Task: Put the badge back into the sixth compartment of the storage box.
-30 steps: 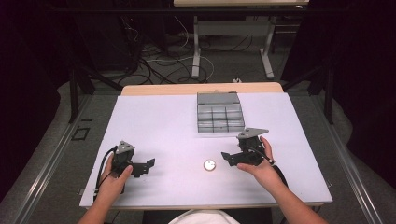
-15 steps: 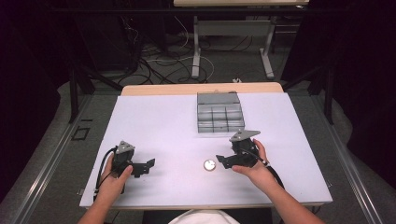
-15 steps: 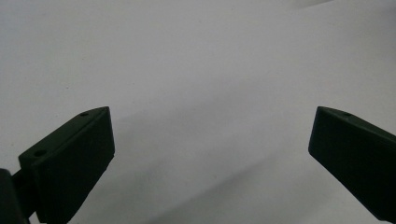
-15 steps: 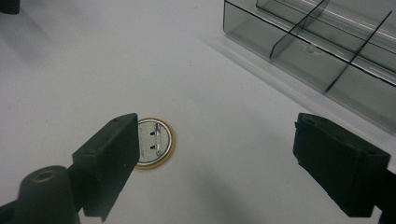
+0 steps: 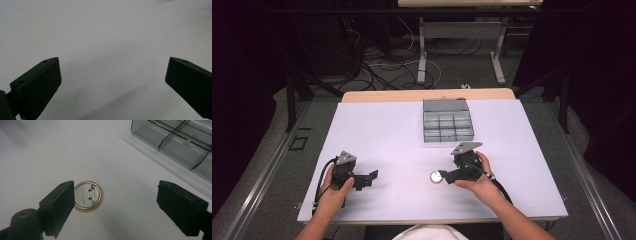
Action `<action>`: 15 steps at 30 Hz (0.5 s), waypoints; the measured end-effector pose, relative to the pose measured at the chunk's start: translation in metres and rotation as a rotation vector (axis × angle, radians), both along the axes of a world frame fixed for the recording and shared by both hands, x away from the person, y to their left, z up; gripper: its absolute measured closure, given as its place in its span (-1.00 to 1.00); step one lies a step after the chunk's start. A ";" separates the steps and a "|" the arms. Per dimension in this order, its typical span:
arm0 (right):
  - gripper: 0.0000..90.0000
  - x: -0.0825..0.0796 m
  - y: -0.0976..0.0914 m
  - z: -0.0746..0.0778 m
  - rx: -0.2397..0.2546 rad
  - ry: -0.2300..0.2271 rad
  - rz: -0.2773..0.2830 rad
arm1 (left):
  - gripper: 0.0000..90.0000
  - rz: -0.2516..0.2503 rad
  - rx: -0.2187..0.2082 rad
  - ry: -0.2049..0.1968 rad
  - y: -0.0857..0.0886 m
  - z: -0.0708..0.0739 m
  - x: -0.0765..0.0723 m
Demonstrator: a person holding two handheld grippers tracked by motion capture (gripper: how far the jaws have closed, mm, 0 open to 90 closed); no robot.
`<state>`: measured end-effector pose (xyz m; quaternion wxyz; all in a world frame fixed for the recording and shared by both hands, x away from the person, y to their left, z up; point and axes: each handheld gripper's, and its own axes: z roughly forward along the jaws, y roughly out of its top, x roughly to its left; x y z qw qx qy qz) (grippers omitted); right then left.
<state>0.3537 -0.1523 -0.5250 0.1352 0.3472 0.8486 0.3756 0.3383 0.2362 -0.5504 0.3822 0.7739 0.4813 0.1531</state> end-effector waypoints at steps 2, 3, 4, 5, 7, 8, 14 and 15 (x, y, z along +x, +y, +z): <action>-0.66 0.001 0.001 -0.001 -0.012 -0.006 0.024 | -0.98 0.000 0.000 0.000 0.000 0.000 0.000; -0.66 0.000 0.003 -0.002 -0.008 -0.001 0.007 | -0.98 0.000 0.001 -0.001 0.000 0.000 0.000; -0.66 0.000 0.005 -0.004 0.000 -0.003 0.007 | -0.98 0.000 0.000 0.001 0.000 0.000 0.000; -0.66 0.000 0.005 -0.004 -0.016 0.010 0.018 | -0.98 -0.001 0.001 -0.001 0.000 0.000 0.000; -0.65 -0.001 0.008 -0.007 -0.011 0.010 0.013 | -0.98 0.000 0.001 -0.003 0.000 0.000 0.000; -0.64 -0.001 0.010 -0.010 0.003 0.003 0.018 | -0.98 0.000 0.001 -0.003 0.000 0.000 0.000; -0.61 -0.003 0.018 -0.015 -0.027 0.017 0.037 | -0.98 -0.001 0.001 -0.002 0.000 0.000 0.000; -0.61 -0.003 0.018 -0.015 -0.027 0.017 0.037 | -0.98 -0.002 0.000 -0.002 0.000 0.000 0.000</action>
